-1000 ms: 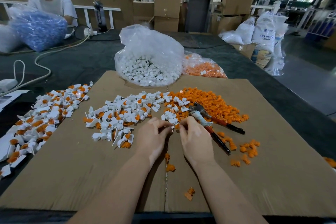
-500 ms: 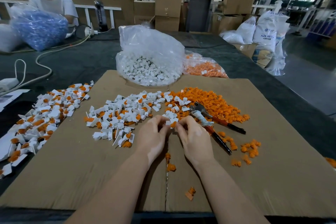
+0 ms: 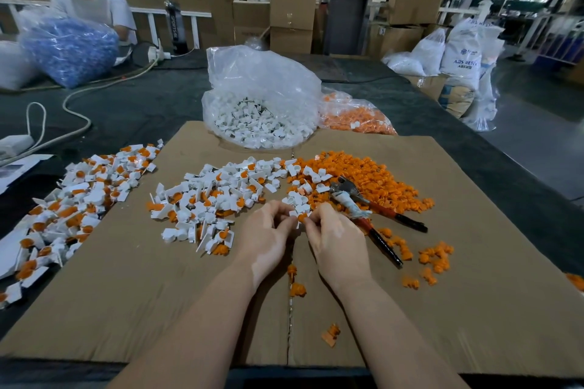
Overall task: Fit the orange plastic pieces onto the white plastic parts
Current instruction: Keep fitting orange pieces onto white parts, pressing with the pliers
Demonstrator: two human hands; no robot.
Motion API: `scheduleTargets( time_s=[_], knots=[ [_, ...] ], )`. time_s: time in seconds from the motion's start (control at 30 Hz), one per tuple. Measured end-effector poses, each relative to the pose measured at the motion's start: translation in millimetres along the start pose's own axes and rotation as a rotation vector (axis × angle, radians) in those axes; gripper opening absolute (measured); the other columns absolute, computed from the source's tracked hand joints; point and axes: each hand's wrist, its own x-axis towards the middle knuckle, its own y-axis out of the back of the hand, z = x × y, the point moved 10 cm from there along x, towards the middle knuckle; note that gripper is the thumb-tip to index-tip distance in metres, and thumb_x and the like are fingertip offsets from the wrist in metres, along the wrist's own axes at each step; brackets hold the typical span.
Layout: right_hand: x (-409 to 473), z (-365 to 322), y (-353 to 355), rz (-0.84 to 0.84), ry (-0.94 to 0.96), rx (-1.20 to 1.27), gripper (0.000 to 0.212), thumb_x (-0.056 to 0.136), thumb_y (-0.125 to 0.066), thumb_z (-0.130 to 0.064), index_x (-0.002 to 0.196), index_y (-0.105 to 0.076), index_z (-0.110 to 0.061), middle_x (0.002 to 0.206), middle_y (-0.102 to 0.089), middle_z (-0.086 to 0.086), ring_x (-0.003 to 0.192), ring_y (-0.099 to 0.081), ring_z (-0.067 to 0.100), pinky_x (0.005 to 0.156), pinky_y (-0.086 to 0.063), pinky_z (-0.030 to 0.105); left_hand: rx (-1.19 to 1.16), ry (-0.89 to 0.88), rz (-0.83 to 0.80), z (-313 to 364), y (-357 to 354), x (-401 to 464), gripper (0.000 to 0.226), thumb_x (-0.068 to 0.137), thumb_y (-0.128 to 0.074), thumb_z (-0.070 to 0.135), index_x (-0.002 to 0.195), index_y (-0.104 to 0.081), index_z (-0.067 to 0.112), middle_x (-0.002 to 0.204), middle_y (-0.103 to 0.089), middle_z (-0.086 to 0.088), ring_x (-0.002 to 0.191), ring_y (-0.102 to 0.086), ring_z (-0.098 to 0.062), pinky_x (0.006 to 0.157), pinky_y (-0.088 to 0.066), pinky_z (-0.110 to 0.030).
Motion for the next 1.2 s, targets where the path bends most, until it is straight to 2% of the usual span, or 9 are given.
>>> scheduleTargets(
  time_s=[0.2,0.33,0.43,0.53,0.73,1.0,1.2],
  knots=[
    [-0.1,-3.9,-6.4,-0.048,0.041,-0.034,0.016,0.093,-0.054,-0.021,0.084,-0.053,-0.008,0.073,-0.055,0.003,0.069,-0.053,0.019,0.059,-0.034,0.025,0.025,-0.024,0.002,1.8,-0.7,-1.6,0.008,0.09,-0.059,0.017,0.086,-0.058,0.024,0.076,-0.056,0.014,0.071,-0.051,0.0,0.061,-0.036,-0.002],
    [0.6,0.9,-5.0,-0.05,0.008,0.064,0.016,0.092,-0.057,-0.025,0.087,-0.059,-0.01,0.078,-0.061,0.001,0.074,-0.055,0.017,0.063,-0.041,0.027,-0.034,-0.009,0.007,1.5,0.8,-0.5,0.008,0.092,-0.056,0.019,0.088,-0.056,0.026,0.079,-0.057,0.015,0.073,-0.052,0.004,0.062,-0.038,-0.001],
    [0.8,1.5,0.0,-0.01,0.0,0.178,0.015,0.089,-0.061,-0.028,0.088,-0.062,-0.013,0.078,-0.062,-0.003,0.075,-0.055,0.012,0.064,-0.045,0.026,-0.058,0.005,0.034,-1.4,5.3,0.3,0.011,0.094,-0.05,0.022,0.097,-0.056,0.031,0.086,-0.055,0.019,0.082,-0.05,0.006,0.064,-0.037,-0.004],
    [0.5,6.3,3.2,0.024,-0.041,0.263,0.013,0.085,-0.065,-0.024,0.095,-0.061,-0.016,0.077,-0.059,-0.006,0.076,-0.053,0.009,0.068,-0.048,0.027,-0.072,0.005,0.044,-3.5,6.8,0.6,0.014,0.095,-0.049,0.023,0.097,-0.056,0.035,0.089,-0.055,0.02,0.085,-0.05,0.006,0.065,-0.034,-0.003],
    [0.6,0.8,3.8,0.013,0.008,0.291,0.028,0.085,-0.066,-0.013,0.113,-0.063,-0.017,0.092,-0.062,-0.004,0.089,-0.055,0.011,0.081,-0.05,0.031,-0.063,0.006,0.017,-6.6,2.6,1.5,0.014,0.095,-0.049,0.025,0.102,-0.06,0.031,0.097,-0.06,0.011,0.091,-0.053,-0.001,0.069,-0.034,-0.009],
    [1.8,0.2,2.7,-0.025,-0.005,0.299,0.021,0.088,-0.061,-0.014,0.107,-0.066,-0.018,0.095,-0.061,-0.004,0.091,-0.053,0.01,0.082,-0.048,0.028,-0.027,0.001,0.011,-5.9,2.1,1.3,0.016,0.094,-0.05,0.025,0.106,-0.061,0.026,0.093,-0.057,0.014,0.084,-0.049,0.005,0.066,-0.031,-0.008],
    [2.2,0.6,3.3,-0.027,-0.014,0.286,0.019,0.088,-0.06,-0.015,0.106,-0.066,-0.017,0.095,-0.06,-0.004,0.092,-0.053,0.01,0.082,-0.047,0.027,-0.027,0.007,-0.001,-5.3,0.9,1.2,0.012,0.094,-0.051,0.025,0.101,-0.059,0.03,0.09,-0.056,0.016,0.084,-0.05,0.003,0.065,-0.031,-0.009]
  ],
)
